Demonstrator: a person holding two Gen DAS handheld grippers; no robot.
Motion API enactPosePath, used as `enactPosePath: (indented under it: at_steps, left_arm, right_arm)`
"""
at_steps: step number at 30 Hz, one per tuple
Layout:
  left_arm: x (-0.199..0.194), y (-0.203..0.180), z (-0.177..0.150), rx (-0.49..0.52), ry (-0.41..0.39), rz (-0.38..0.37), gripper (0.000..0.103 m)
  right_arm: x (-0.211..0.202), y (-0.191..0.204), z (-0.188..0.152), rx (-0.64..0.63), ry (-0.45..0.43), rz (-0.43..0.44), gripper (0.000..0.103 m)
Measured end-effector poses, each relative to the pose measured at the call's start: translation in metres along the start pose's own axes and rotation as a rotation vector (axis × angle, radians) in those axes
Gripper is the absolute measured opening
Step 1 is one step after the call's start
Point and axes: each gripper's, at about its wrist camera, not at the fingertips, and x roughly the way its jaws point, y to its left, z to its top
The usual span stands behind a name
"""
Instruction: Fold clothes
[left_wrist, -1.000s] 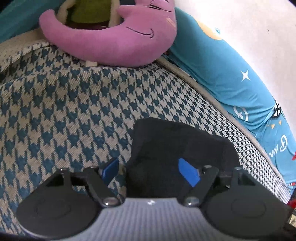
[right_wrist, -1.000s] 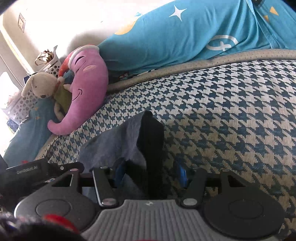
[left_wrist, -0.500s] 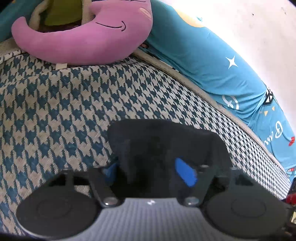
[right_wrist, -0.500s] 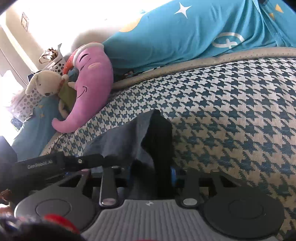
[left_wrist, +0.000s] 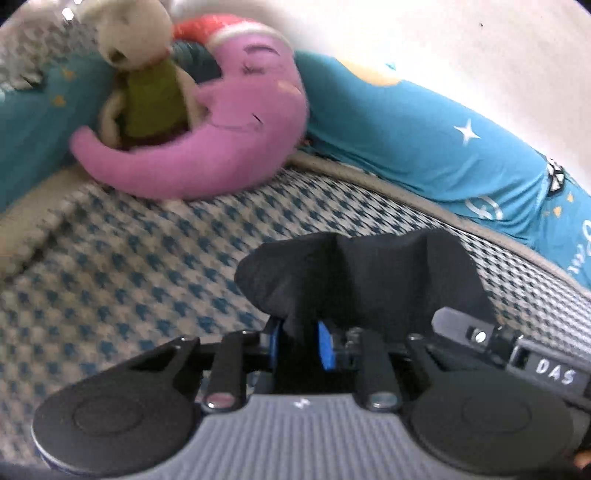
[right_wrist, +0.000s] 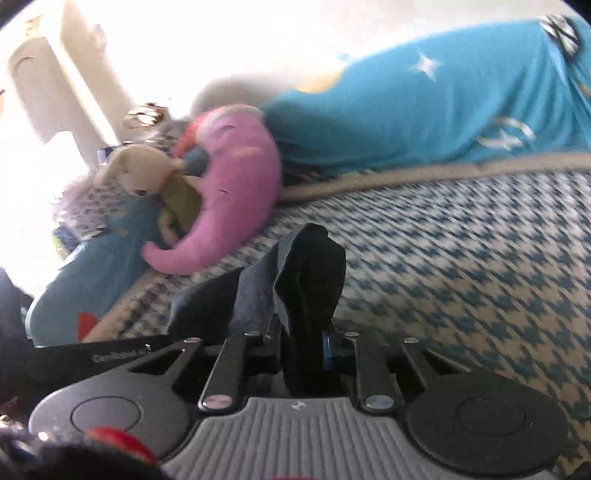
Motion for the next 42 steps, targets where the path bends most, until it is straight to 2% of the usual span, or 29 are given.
enactPosePath:
  at_steps: [2,4,7,8,9,10,12,14,16,20,23,28,31,34,37,42]
  left_arm:
    - [-0.012,0.002,0.001,0.031,-0.044,0.065,0.02]
    - [-0.025,0.007,0.002,0.046,-0.095,0.127,0.02]
    - [-0.023,0.022,0.006,0.014,-0.103,0.152,0.021]
    - [-0.017,0.029,0.007,-0.022,-0.09,0.165,0.026]
    - [-0.011,0.037,0.008,-0.061,-0.076,0.179,0.026]
    - [-0.01,0.042,0.008,-0.088,-0.074,0.189,0.028]
    - [-0.013,0.051,0.008,-0.128,-0.088,0.202,0.041]
    - [-0.018,0.057,0.011,-0.147,-0.114,0.214,0.047]
    - [-0.019,0.061,0.013,-0.16,-0.122,0.223,0.048]
    - [-0.017,0.067,0.014,-0.19,-0.103,0.211,0.053]
    - [-0.009,0.066,0.012,-0.163,-0.085,0.234,0.061]
    - [0.008,0.075,0.011,-0.202,-0.053,0.233,0.062]
    - [0.019,0.081,0.01,-0.213,-0.024,0.254,0.063]
    - [0.03,0.087,0.007,-0.228,0.013,0.271,0.072]
    - [0.034,0.091,0.004,-0.231,0.028,0.275,0.075]
    - [0.035,0.091,0.004,-0.229,0.043,0.299,0.08]
  right_arm:
    - [0.001,0.011,0.002,-0.019,-0.017,0.035,0.02]
    - [0.001,0.015,0.002,-0.035,-0.031,0.022,0.021]
    - [0.002,0.02,0.002,-0.06,-0.051,0.003,0.026]
    - [0.002,0.022,0.001,-0.068,-0.058,-0.003,0.033]
    - [0.002,0.024,0.001,-0.076,-0.065,-0.009,0.04]
    - [0.002,0.026,0.001,-0.084,-0.072,-0.016,0.042]
    - [0.002,0.03,0.001,-0.1,-0.086,-0.028,0.044]
    - [0.003,0.034,0.001,-0.116,-0.1,-0.041,0.044]
    - [0.002,0.034,0.004,-0.122,-0.097,-0.038,0.044]
    - [0.006,0.039,0.001,-0.14,-0.039,0.007,0.041]
    - [0.012,0.046,-0.005,-0.174,0.02,0.052,0.037]
    - [0.018,0.051,-0.015,-0.215,0.087,0.097,0.037]
    - [0.023,0.05,-0.021,-0.23,0.142,0.061,0.037]
    - [0.027,0.048,-0.025,-0.228,0.201,0.035,0.037]
    - [0.024,0.053,-0.028,-0.281,0.216,0.009,0.034]
    - [0.018,0.053,-0.032,-0.292,0.247,-0.004,0.034]
